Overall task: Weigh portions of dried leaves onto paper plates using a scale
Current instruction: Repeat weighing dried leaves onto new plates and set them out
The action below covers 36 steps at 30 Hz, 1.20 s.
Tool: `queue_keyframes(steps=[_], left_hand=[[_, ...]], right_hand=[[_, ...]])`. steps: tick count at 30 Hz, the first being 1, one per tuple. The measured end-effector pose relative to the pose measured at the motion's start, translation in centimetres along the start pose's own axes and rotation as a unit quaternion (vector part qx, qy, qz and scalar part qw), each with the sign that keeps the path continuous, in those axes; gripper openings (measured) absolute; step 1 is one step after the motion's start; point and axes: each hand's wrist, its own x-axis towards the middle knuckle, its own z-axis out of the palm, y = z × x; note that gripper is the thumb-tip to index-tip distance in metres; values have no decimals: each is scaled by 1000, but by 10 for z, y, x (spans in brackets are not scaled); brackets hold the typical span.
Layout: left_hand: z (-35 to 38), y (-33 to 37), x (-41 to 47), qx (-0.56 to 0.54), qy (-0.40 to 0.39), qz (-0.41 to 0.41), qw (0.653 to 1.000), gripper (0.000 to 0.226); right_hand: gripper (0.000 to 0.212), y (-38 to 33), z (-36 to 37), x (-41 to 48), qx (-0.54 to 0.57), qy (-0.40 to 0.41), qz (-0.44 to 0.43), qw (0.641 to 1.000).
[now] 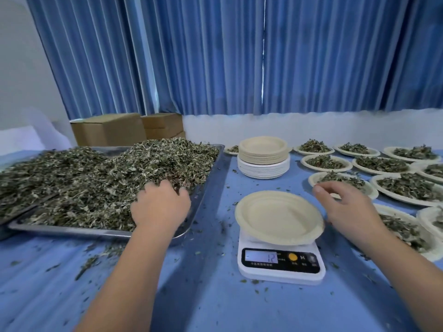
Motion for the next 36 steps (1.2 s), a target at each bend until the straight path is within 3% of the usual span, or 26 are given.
queue_keyframes(steps=[3, 6, 10, 12, 15, 18, 25, 31, 33, 36], left_hand=[[6, -23, 8, 66, -166, -35, 983, 71], [6, -27, 12, 44, -244, 17, 969, 77], [-8, -17, 21, -55, -166, 45, 984, 73], [-11, -19, 29, -28, -116, 51, 992, 71], [-7, -21, 30, 26, -194, 36, 980, 77], [0, -17, 26, 12, -288, 15, 957, 82], [22, -17, 64, 34, -95, 115, 988, 59], [43, -38, 77, 61, -288, 107, 949, 76], [39, -34, 83, 77, -262, 126, 954, 78], [28, -28, 91, 53, -156, 156, 974, 70]], right_hand=[[12, 2, 1, 1, -10, -9, -12, 1000], [12, 4, 2, 3, -27, -18, -20, 999], [14, 7, 0, 4, -23, -12, -26, 999], [14, 9, -1, 5, -19, -4, -29, 999], [12, 9, -2, 4, -19, 1, -31, 999], [12, 10, -1, 5, -19, 1, -31, 999], [13, 13, 2, 7, -30, 5, -37, 999], [16, 14, 1, 9, -22, 8, -43, 999], [17, 14, 1, 9, -22, 7, -40, 999], [17, 15, 3, 10, -29, 8, -40, 999]])
